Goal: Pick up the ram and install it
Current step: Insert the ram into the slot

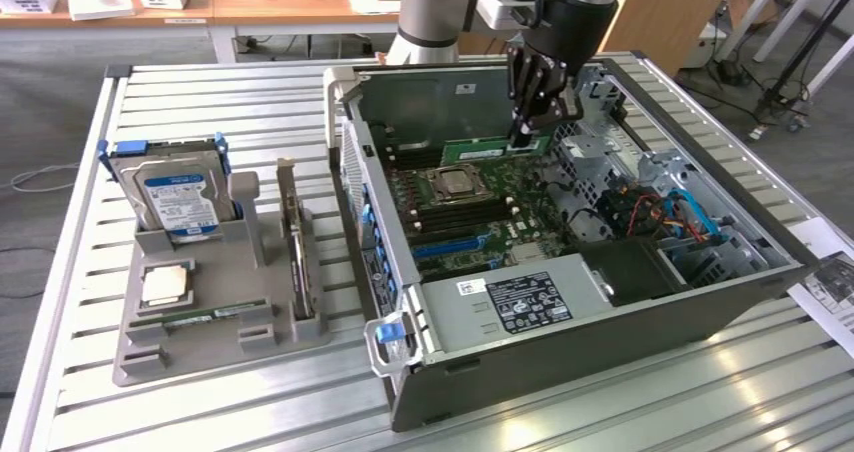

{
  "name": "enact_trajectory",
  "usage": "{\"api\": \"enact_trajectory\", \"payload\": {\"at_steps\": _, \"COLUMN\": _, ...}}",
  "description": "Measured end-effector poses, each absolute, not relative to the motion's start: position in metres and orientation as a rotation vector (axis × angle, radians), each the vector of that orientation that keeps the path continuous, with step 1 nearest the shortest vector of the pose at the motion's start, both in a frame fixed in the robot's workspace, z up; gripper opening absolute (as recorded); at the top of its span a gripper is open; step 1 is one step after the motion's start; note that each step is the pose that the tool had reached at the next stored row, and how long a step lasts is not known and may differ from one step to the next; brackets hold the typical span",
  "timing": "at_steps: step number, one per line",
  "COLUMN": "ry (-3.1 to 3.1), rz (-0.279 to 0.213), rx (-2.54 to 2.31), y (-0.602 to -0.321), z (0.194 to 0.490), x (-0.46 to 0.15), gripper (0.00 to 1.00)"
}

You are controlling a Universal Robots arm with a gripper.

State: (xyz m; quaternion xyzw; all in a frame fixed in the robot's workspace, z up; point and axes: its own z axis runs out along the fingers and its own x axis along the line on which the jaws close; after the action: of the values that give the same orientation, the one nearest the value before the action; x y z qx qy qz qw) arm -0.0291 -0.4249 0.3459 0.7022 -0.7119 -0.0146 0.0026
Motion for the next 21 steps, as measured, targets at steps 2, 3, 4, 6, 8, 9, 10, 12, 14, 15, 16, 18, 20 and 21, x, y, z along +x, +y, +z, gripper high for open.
{"api": "enact_trajectory", "payload": {"at_steps": 2, "ry": -2.233, "rz": -0.046, "rx": 2.202, "y": -0.425, "z": 0.344, "x": -0.029, "gripper": 0.11}}
{"api": "enact_trajectory", "payload": {"at_steps": 3, "ry": -2.233, "rz": -0.046, "rx": 2.202, "y": -0.425, "z": 0.343, "x": -0.029, "gripper": 0.11}}
{"api": "enact_trajectory", "payload": {"at_steps": 4, "ry": -2.233, "rz": -0.046, "rx": 2.202, "y": -0.425, "z": 0.342, "x": -0.029, "gripper": 0.11}}
{"api": "enact_trajectory", "payload": {"at_steps": 6, "ry": -2.233, "rz": -0.046, "rx": 2.202, "y": -0.425, "z": 0.34, "x": -0.029, "gripper": 0.11}}
{"api": "enact_trajectory", "payload": {"at_steps": 8, "ry": -2.233, "rz": -0.046, "rx": 2.202, "y": -0.425, "z": 0.338, "x": -0.029, "gripper": 0.11}}
{"api": "enact_trajectory", "payload": {"at_steps": 9, "ry": -2.233, "rz": -0.046, "rx": 2.202, "y": -0.425, "z": 0.337, "x": -0.029, "gripper": 0.11}}
{"api": "enact_trajectory", "payload": {"at_steps": 10, "ry": -2.233, "rz": -0.046, "rx": 2.202, "y": -0.425, "z": 0.336, "x": -0.029, "gripper": 0.11}}
{"api": "enact_trajectory", "payload": {"at_steps": 12, "ry": -2.233, "rz": -0.046, "rx": 2.202, "y": -0.425, "z": 0.334, "x": -0.029, "gripper": 0.11}}
{"api": "enact_trajectory", "payload": {"at_steps": 14, "ry": -2.233, "rz": -0.046, "rx": 2.202, "y": -0.425, "z": 0.332, "x": -0.029, "gripper": 0.11}}
{"api": "enact_trajectory", "payload": {"at_steps": 15, "ry": -2.233, "rz": -0.046, "rx": 2.202, "y": -0.425, "z": 0.332, "x": -0.029, "gripper": 0.11}}
{"api": "enact_trajectory", "payload": {"at_steps": 16, "ry": -2.233, "rz": -0.046, "rx": 2.202, "y": -0.425, "z": 0.331, "x": -0.029, "gripper": 0.11}}
{"api": "enact_trajectory", "payload": {"at_steps": 18, "ry": -2.233, "rz": -0.046, "rx": 2.202, "y": -0.425, "z": 0.329, "x": -0.029, "gripper": 0.11}}
{"api": "enact_trajectory", "payload": {"at_steps": 20, "ry": -2.233, "rz": -0.046, "rx": 2.202, "y": -0.425, "z": 0.328, "x": -0.029, "gripper": 0.11}}
{"api": "enact_trajectory", "payload": {"at_steps": 21, "ry": -2.233, "rz": -0.046, "rx": 2.202, "y": -0.425, "z": 0.327, "x": -0.029, "gripper": 0.11}}
